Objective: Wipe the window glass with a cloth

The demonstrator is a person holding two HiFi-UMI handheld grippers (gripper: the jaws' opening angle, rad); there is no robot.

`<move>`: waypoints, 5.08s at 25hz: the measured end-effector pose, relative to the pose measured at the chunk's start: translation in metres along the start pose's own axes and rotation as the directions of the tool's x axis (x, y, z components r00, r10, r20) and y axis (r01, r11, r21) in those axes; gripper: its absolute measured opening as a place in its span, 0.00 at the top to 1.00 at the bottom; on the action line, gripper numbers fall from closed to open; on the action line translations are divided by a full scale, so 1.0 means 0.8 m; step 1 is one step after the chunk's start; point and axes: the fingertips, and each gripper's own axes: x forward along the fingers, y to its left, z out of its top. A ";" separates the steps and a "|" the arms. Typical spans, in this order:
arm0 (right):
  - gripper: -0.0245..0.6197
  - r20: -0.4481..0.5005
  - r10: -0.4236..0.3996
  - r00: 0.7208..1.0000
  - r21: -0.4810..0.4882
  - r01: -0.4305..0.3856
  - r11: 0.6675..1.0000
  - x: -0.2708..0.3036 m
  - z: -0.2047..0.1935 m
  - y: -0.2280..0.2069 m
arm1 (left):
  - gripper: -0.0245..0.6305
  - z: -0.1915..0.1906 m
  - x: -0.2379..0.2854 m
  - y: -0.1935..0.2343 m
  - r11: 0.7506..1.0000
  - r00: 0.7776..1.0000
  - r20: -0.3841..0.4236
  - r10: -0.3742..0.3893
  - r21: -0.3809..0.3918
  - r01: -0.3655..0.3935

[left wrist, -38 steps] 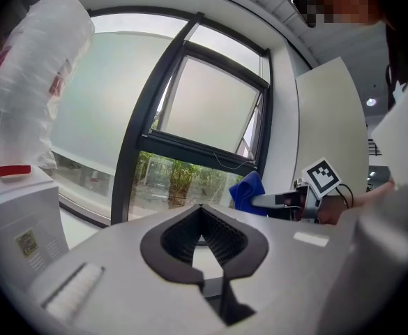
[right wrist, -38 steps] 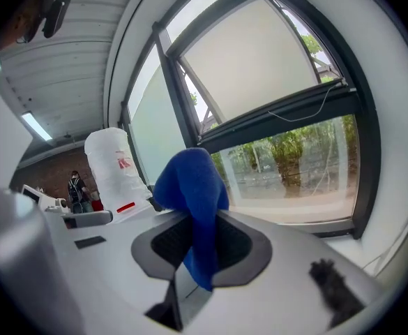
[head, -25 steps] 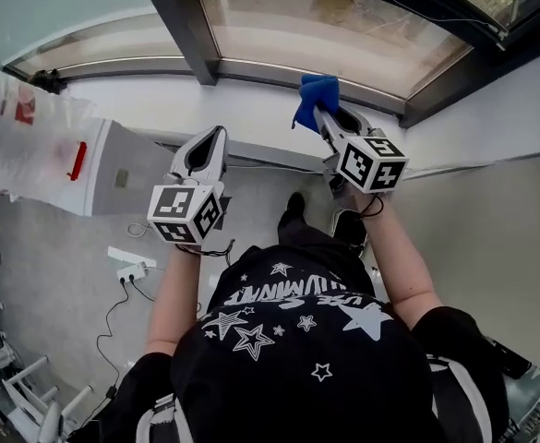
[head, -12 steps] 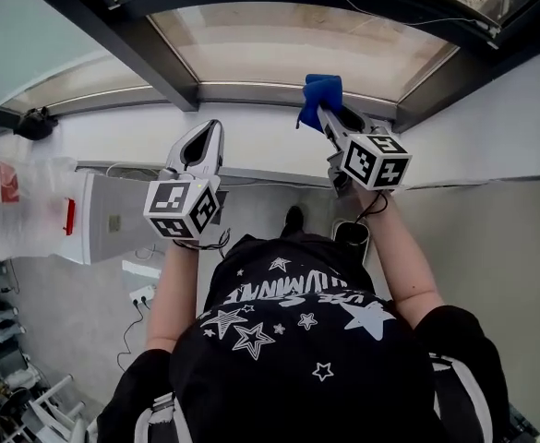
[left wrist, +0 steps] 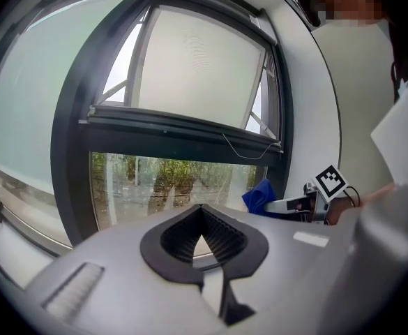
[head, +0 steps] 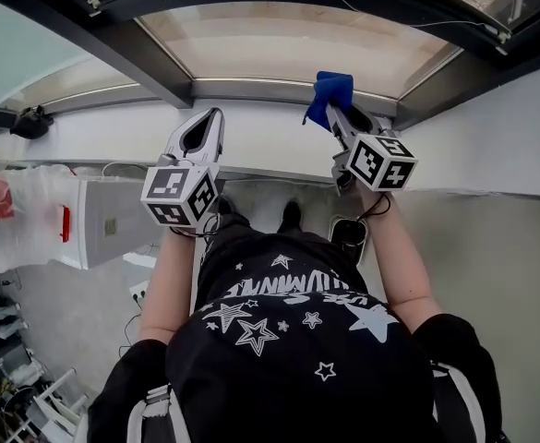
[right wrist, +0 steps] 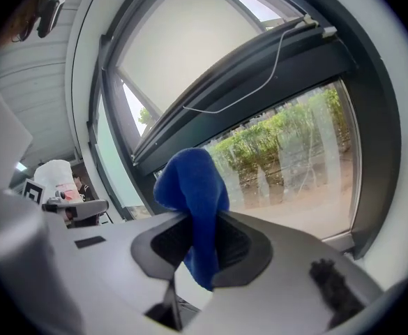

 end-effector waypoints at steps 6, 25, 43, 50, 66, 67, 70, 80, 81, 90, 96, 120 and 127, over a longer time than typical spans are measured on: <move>0.85 0.019 -0.059 0.998 0.001 0.059 0.998 0.005 0.009 -0.007 | 0.95 0.010 0.029 0.011 0.999 0.999 0.013 -0.052 -0.003 0.052; 0.85 -0.074 0.057 0.996 -0.216 -0.072 0.974 0.263 0.004 0.186 | 0.95 0.031 -0.018 0.283 0.996 0.995 0.068 0.069 -0.061 -0.064; 0.85 -0.125 0.027 0.992 -0.347 -0.069 0.935 0.508 -0.043 0.288 | 0.95 -0.002 -0.043 0.446 0.983 0.990 0.063 0.124 -0.141 -0.114; 0.85 -0.101 -0.010 0.995 -0.380 -0.029 0.924 0.529 -0.023 0.261 | 0.95 -0.013 -0.012 0.429 0.985 0.997 0.035 0.069 -0.158 -0.062; 0.85 0.005 -0.195 0.981 -0.260 0.190 0.947 0.345 0.031 0.040 | 0.95 0.010 0.100 0.252 0.993 0.994 -0.027 -0.109 -0.041 0.108; 0.85 0.013 -0.218 0.976 -0.248 0.214 0.945 0.327 0.034 0.020 | 0.95 0.013 0.108 0.236 0.992 0.992 -0.030 -0.123 -0.032 0.122; 0.85 0.032 -0.273 0.961 -0.204 0.274 0.940 0.277 0.044 -0.038 | 0.95 0.020 0.129 0.186 0.987 0.986 -0.040 -0.161 -0.007 0.161; 0.85 0.095 -0.378 0.921 -0.067 0.385 0.921 0.145 0.070 -0.201 | 0.95 0.024 0.197 0.023 0.958 0.958 -0.106 -0.266 0.079 0.275; 0.85 0.101 -0.393 0.914 -0.054 0.400 0.915 0.133 0.073 -0.218 | 0.95 0.024 0.204 0.008 0.956 0.955 -0.109 -0.274 0.080 0.283; 0.85 0.150 -0.518 0.842 0.035 0.519 0.854 0.040 0.105 -0.336 | 0.95 0.006 0.241 -0.086 0.937 0.936 -0.116 -0.331 0.077 0.341; 0.85 0.164 -0.579 0.799 0.077 0.575 0.814 0.002 0.114 -0.371 | 0.95 -0.001 0.256 -0.130 0.920 0.920 -0.110 -0.376 0.072 0.385; 0.85 -0.113 -0.207 0.972 -0.097 0.196 0.976 0.246 -0.058 -0.020 | 0.95 -0.076 0.085 0.186 0.993 0.998 -0.066 0.000 -0.117 -0.008; 0.85 -0.177 -0.033 0.984 -0.179 0.000 0.984 0.384 -0.114 0.146 | 0.95 -0.117 0.017 0.322 0.976 0.989 -0.064 0.132 -0.166 -0.141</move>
